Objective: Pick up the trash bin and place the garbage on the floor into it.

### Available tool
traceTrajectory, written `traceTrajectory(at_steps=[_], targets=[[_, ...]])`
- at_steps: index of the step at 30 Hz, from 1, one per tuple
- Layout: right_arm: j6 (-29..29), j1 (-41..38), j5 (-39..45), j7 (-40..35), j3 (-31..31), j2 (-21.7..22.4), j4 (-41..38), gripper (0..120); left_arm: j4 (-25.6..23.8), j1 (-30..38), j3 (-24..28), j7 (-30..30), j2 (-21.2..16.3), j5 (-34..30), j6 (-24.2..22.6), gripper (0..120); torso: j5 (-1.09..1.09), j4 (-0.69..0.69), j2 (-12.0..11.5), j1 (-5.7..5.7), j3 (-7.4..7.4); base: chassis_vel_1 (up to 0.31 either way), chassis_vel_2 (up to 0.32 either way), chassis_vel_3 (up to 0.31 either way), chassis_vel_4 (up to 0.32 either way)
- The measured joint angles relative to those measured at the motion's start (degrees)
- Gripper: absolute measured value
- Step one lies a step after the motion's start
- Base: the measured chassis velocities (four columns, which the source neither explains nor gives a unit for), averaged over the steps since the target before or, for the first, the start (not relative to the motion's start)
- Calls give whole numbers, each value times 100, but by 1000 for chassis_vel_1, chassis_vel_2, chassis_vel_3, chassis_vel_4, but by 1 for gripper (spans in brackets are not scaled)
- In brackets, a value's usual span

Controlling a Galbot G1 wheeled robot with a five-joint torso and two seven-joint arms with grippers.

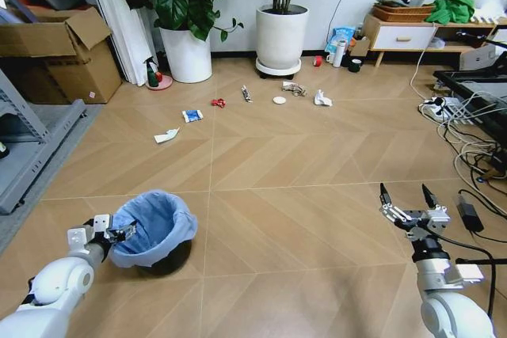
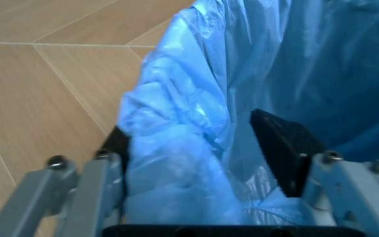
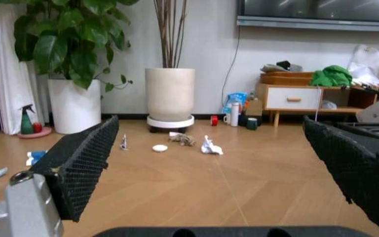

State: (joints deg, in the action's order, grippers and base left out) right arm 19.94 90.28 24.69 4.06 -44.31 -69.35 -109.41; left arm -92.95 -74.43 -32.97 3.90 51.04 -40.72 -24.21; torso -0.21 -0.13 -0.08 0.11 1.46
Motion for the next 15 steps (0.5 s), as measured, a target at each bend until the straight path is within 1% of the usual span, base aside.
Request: traceTrajectory(at_steps=[1, 2, 3, 4, 5, 7, 9, 11, 12, 13, 14, 15], targets=[[0, 0, 0, 0, 0, -1, -2, 100, -9, -5, -6, 0, -1, -6, -1, 52, 0, 0, 0, 0, 0, 0, 0, 0, 0], [-2, 1, 2, -2, 2, -5, -9, 100, -86, -57, -48, -2, -15, -52, -14, 45, 3, 0, 0, 0, 0, 0, 0, 0, 0], [-3, 1, 2, -2, 4, -7, -11, 100, -129, -93, -67, -3, -31, -74, -23, 40, 3, 0, 0, 0, 0, 0, 0, 0, 0], [-3, 1, 2, -2, 4, -7, -11, 100, -129, -93, -67, -3, -31, -74, -23, 40, 3, 0, 0, 0, 0, 0, 0, 0, 0], [-3, 0, 3, -3, 6, -7, -14, 100, -153, -111, -76, -4, -41, -83, -27, 36, 2, 0, 0, 0, 0, 0, 0, 0, 0], [-4, 1, 11, -6, 7, -7, -34, 100, -209, -149, -99, -9, -52, -100, -43, 26, 3, 0, 0, 0, 0, 0, 0, 0, 0], [-5, 3, 13, -6, 7, -7, -41, 100, -225, -158, -101, -9, -52, -108, -52, 23, 3, 0, 0, 0, 0, 0, 0, 0, 0], [-5, 27, 17, -7, 3, -7, -58, 100, -293, -205, -107, -9, -57, -128, -97, 12, 4, 0, 0, 0, 0, 0, 0, 0, 0], [-5, 27, 17, -7, 3, -7, -58, 100, -293, -205, -107, -9, -57, -128, -97, 12, 4, 0, 0, 0, 0, 0, 0, 0, 0], [-5, 36, 17, -6, 0, -8, -63, 100, -317, -224, -107, -14, -60, -134, -112, 9, 5, 0, 0, 0, 0, 0, 0, 0, 0], [-3, 56, 18, -7, -10, -8, -71, 100, -363, -255, -98, -32, -69, -159, -130, 3, 4, 0, 0, 0, 0, 0, 0, 0, 0], [-3, 56, 18, -7, -10, -8, -71, 100, -363, -255, -98, -32, -69, -159, -130, 3, 4, 0, 0, 0, 0, 0, 0, 0, 0]])
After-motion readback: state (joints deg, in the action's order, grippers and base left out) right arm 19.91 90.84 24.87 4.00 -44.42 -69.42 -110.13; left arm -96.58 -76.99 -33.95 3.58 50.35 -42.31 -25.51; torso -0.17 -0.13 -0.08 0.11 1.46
